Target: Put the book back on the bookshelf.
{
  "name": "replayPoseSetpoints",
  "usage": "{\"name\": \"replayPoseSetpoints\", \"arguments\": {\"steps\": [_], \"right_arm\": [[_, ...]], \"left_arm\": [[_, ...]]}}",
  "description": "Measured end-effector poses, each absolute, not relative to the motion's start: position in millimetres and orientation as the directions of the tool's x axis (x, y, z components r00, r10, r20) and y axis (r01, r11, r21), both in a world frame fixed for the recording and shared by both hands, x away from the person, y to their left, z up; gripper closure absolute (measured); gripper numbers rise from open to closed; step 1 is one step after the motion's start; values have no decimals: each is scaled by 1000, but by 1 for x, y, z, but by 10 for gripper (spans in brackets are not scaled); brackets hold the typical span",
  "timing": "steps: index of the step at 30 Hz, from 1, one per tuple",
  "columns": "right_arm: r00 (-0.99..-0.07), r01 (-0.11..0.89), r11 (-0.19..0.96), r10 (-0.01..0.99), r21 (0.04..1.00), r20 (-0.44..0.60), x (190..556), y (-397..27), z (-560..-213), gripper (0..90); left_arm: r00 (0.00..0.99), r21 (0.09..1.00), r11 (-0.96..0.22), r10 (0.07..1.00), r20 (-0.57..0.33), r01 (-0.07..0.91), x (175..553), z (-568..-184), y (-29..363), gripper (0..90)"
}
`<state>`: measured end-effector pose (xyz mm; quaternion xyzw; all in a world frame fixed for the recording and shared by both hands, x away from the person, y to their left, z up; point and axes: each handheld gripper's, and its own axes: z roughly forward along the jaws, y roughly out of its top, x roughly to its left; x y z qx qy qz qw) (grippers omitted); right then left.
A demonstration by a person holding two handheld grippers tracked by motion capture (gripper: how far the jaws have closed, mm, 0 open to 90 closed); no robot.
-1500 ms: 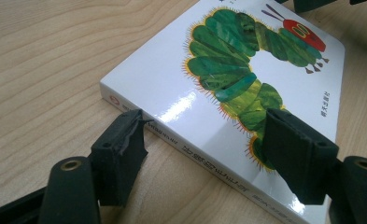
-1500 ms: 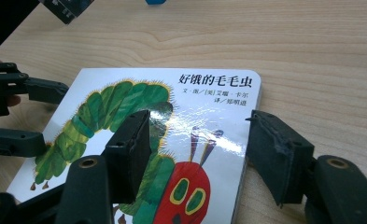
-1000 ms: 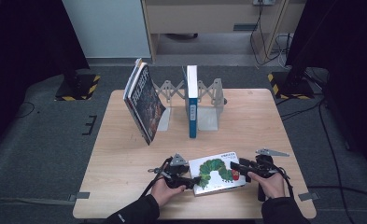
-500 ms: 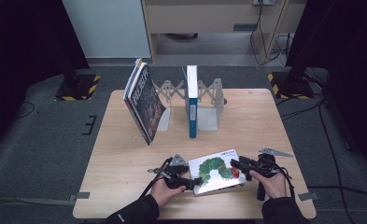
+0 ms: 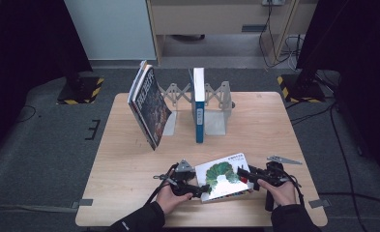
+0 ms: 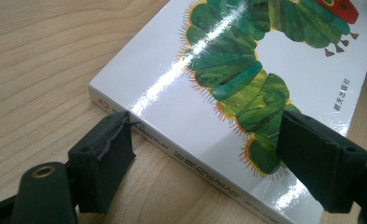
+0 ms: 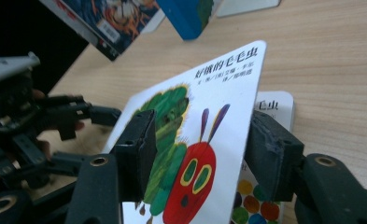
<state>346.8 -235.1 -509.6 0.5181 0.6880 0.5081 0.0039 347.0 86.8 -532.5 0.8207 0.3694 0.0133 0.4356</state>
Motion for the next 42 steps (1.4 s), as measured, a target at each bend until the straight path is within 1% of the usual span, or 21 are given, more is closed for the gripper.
{"name": "replayPoseSetpoints", "arguments": {"steps": [7,9,15,20,25,26,27,28,29,33,42], "right_arm": [[-480,731,6,715,682,508,353,-230,-515,447],[-491,736,29,710,676,505,356,-229,-518,432],[-518,750,91,695,655,498,361,-222,-522,437],[-517,759,86,682,646,517,362,-224,-522,500],[-515,763,87,681,641,521,362,-224,-521,524],[-512,766,76,674,639,533,363,-225,-519,555],[-512,766,76,674,639,533,363,-225,-519,555],[-513,763,64,666,643,541,363,-226,-518,589],[-513,763,64,666,643,541,363,-226,-518,589],[-519,755,49,655,654,550,363,-227,-515,640],[-525,748,20,630,664,572,363,-228,-510,705]], "left_arm": [[731,726,-352,614,-298,591,347,-533,87,172],[732,727,-353,613,-297,590,347,-533,87,172],[736,728,-359,612,-289,584,347,-533,87,170],[727,725,-348,617,-301,595,348,-533,88,185],[724,718,-358,626,-290,597,349,-531,90,194],[720,718,-352,628,-294,600,349,-531,90,195],[720,718,-351,629,-294,601,349,-531,90,195],[718,718,-349,629,-297,602,349,-531,91,196],[716,717,-346,631,-300,605,350,-531,91,196],[706,720,-325,633,-316,613,351,-528,93,202],[693,731,-290,640,-332,618,354,-524,99,207]]}}
